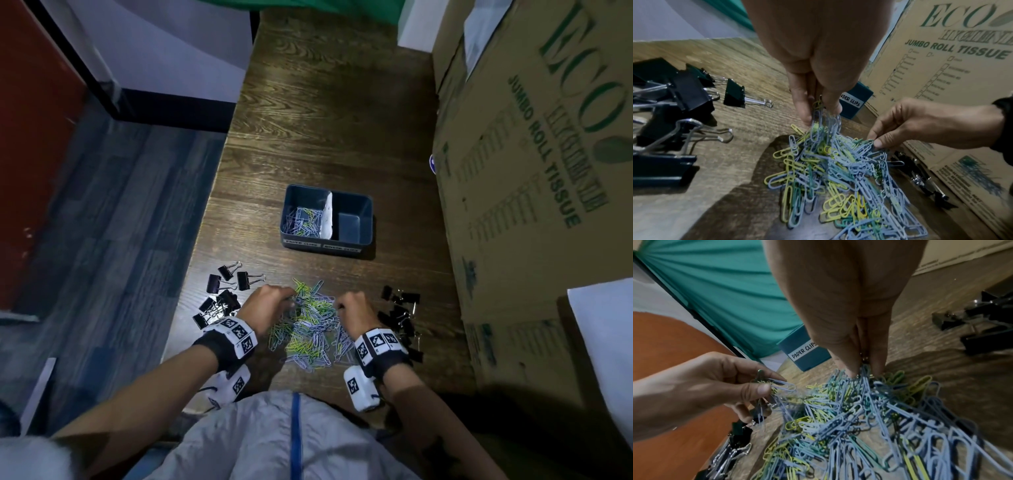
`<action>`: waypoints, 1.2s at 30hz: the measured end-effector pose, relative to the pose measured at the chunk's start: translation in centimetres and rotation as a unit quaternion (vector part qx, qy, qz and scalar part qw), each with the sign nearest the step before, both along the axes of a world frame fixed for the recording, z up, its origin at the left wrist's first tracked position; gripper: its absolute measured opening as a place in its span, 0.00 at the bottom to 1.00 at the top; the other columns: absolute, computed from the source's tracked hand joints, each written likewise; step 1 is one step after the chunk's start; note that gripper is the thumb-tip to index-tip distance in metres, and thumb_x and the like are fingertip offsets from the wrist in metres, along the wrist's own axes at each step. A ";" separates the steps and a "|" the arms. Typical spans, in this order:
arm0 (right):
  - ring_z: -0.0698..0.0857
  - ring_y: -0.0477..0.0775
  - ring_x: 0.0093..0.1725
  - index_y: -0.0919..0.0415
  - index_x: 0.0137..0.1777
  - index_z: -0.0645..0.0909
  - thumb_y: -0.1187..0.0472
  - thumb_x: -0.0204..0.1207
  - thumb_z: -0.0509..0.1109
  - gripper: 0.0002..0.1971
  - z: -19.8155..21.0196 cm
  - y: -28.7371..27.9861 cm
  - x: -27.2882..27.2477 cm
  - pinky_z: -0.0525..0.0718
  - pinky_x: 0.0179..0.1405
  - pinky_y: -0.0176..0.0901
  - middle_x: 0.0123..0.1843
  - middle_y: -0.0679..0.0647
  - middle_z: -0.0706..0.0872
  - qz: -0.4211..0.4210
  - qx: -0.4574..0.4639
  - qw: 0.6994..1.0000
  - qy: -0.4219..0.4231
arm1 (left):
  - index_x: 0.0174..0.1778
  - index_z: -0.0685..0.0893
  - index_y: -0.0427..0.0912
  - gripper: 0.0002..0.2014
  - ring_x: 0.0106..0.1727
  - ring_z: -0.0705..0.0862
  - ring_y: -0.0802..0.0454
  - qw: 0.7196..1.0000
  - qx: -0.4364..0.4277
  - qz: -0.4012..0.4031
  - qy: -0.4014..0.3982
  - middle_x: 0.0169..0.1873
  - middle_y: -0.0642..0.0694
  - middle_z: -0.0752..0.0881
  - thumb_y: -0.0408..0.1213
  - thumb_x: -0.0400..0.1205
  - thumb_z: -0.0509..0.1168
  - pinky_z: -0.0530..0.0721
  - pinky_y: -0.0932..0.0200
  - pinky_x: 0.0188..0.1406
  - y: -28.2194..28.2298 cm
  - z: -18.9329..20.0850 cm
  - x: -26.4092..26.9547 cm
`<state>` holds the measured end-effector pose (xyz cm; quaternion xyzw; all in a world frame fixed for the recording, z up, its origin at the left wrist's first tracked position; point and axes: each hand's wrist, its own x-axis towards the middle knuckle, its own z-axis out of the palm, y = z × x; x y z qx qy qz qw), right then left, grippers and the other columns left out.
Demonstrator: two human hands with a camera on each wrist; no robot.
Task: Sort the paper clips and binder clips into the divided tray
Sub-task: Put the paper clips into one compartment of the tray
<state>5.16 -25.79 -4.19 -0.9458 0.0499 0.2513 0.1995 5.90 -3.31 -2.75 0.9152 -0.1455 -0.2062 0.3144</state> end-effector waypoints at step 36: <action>0.90 0.60 0.57 0.57 0.58 0.91 0.61 0.74 0.80 0.13 15.9 5.2 16.2 0.88 0.60 0.53 0.56 0.60 0.92 0.060 0.080 0.972 -0.214 | 0.85 0.44 0.40 0.43 0.84 0.52 0.38 0.964 0.242 -0.110 0.018 0.85 0.40 0.45 0.49 0.83 0.64 0.68 0.39 0.77 -4.4 -2.7 6.6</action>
